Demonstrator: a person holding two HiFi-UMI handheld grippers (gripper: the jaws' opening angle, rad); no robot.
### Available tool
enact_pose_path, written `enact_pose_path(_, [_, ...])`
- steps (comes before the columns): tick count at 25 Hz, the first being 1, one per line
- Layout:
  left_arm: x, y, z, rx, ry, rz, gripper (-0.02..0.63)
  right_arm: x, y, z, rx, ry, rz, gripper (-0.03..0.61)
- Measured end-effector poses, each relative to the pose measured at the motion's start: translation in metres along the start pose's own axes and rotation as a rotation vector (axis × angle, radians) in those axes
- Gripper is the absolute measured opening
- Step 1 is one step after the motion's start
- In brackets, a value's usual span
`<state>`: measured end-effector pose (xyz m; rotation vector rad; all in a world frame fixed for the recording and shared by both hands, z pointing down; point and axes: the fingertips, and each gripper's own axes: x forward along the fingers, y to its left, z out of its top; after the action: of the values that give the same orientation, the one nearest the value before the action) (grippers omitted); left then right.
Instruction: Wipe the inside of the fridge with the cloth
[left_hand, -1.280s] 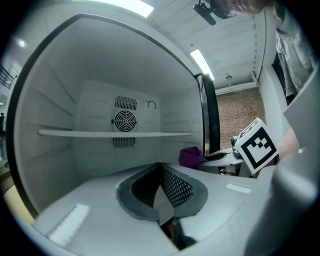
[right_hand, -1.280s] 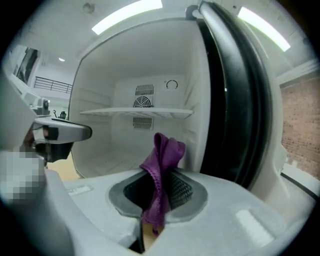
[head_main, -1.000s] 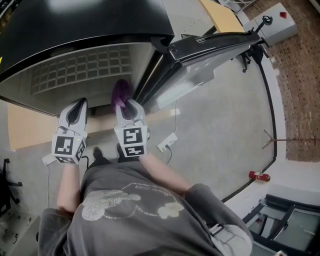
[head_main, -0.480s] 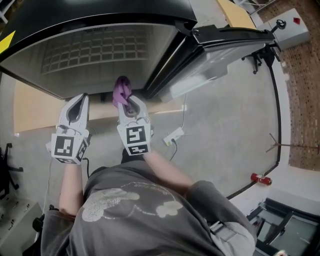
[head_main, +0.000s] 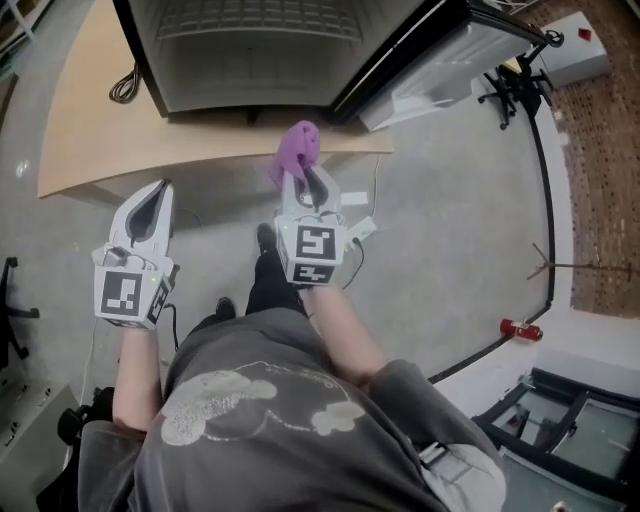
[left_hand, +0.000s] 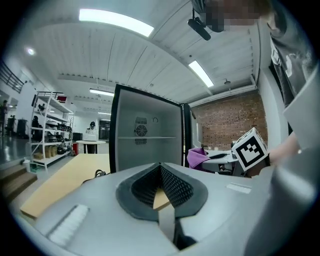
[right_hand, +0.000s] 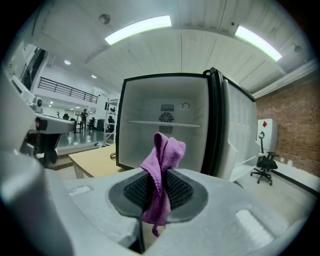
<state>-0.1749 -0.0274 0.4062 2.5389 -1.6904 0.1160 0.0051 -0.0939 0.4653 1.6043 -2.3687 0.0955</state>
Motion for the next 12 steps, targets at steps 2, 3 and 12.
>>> enact_pose_path(2, [-0.024,-0.01,-0.002,-0.003,0.007,-0.018,0.017,-0.031,-0.003,-0.003,0.01,0.015,-0.049,0.044])
enact_pose_path(3, [-0.034,-0.015,-0.005,-0.012,0.015,-0.029,0.017,-0.046,-0.003,-0.007,0.011,0.028,-0.068,0.044])
enact_pose_path(12, [-0.065,-0.042,-0.022,-0.074,0.028,-0.082,0.017,-0.107,0.023,-0.027,-0.021,0.07,-0.039,0.044])
